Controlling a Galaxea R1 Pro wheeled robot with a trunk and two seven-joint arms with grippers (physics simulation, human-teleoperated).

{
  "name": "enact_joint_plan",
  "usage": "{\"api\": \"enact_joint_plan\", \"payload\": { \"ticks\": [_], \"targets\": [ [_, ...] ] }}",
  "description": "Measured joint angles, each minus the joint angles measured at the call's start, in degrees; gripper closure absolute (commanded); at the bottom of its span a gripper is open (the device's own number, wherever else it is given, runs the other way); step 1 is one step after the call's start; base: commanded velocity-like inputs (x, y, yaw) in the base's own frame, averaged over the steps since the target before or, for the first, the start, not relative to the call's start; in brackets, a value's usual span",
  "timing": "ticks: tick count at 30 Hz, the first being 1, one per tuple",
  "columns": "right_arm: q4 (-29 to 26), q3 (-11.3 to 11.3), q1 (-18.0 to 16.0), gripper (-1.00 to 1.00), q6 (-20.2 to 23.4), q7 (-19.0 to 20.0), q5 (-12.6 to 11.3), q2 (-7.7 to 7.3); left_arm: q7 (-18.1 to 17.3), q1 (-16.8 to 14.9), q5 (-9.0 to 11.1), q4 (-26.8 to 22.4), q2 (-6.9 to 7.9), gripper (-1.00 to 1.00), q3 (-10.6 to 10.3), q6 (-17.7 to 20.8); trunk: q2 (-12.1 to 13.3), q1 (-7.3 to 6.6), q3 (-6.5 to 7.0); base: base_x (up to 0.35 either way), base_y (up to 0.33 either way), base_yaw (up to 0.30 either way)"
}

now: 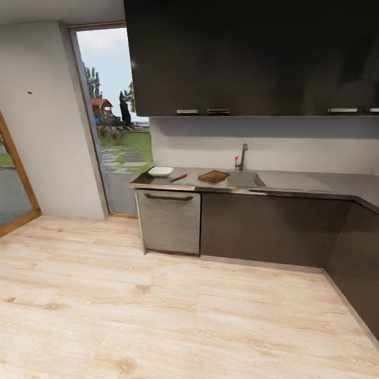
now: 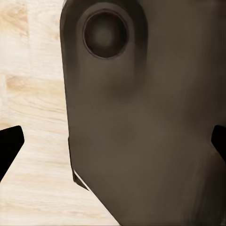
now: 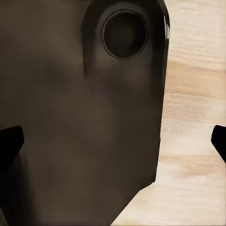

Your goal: In the kitchen, take the Vidalia onion out of the sink, dice it on the chopping board with the paring knife, put the diced onion into the bowl on the countertop, then place both the paring knife and the chopping board into the sink.

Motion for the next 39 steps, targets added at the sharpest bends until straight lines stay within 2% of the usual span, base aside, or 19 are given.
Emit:
{"api": "enact_joint_plan", "payload": {
  "ticks": [2, 10, 24, 39],
  "targets": [
    [-0.65, 0.37, -0.49, -1.0, -0.25, 0.0, 0.09, 0.64, -0.07, 0.1, -0.08, 0.08, 0.44, -1.0, 0.08, -0.08, 0.0, 0.0, 0.02, 0.0, 0.0, 0.0],
    [-1.03, 0.15, -0.51, -1.0, -0.22, -0.01, 0.15, 2.4, -0.08, 0.09, -0.08, -0.06, 0.51, -1.0, 0.08, -0.08, 0.0, 0.0, 0.02, 0.0, 0.0, 0.0],
    [-1.05, 0.09, -0.52, -1.0, -0.32, -0.15, 0.16, 2.53, -0.06, 0.09, -0.08, -0.14, 0.55, -1.0, 0.16, -0.08, 0.0, 0.0, 0.02, 0.005, 0.0, 0.0],
    [-1.39, -0.23, -0.51, -1.0, -0.34, -0.24, -0.06, 2.54, -0.07, 0.08, -0.08, -0.45, 0.63, -1.0, 0.24, -0.08, 0.0, -0.03, 0.02, 0.305, 0.0, 0.0]
  ]
}}
